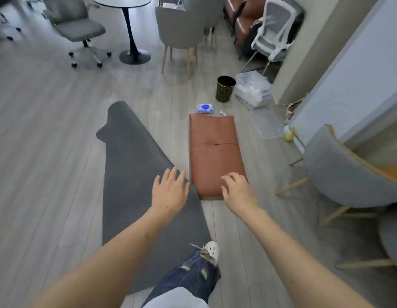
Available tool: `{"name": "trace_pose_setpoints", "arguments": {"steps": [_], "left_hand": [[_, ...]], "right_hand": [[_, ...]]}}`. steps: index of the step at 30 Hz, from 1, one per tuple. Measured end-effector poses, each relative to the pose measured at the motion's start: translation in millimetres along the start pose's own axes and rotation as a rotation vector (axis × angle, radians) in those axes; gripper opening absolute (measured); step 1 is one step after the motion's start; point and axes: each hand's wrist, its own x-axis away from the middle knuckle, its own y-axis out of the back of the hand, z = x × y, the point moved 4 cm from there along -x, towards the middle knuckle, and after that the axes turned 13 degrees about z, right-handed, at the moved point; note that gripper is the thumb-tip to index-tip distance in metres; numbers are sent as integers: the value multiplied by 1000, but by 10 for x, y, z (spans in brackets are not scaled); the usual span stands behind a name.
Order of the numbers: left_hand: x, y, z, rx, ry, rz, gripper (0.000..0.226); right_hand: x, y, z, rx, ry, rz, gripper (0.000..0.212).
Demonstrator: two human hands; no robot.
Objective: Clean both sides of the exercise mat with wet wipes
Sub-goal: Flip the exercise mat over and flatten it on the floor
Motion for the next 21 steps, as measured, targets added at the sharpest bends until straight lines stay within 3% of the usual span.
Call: {"name": "trace_pose_setpoints", "arguments": {"steps": [13, 21], "left_hand": [[-2851, 545, -1635, 80, -41, 44, 53], [-4007, 870, -2407, 68, -41, 58, 56]], "right_hand": [[-1980, 1337, -2123, -18, -93, 1, 30], [-2930, 1875, -3111, -55, -80, -7, 30]]}}
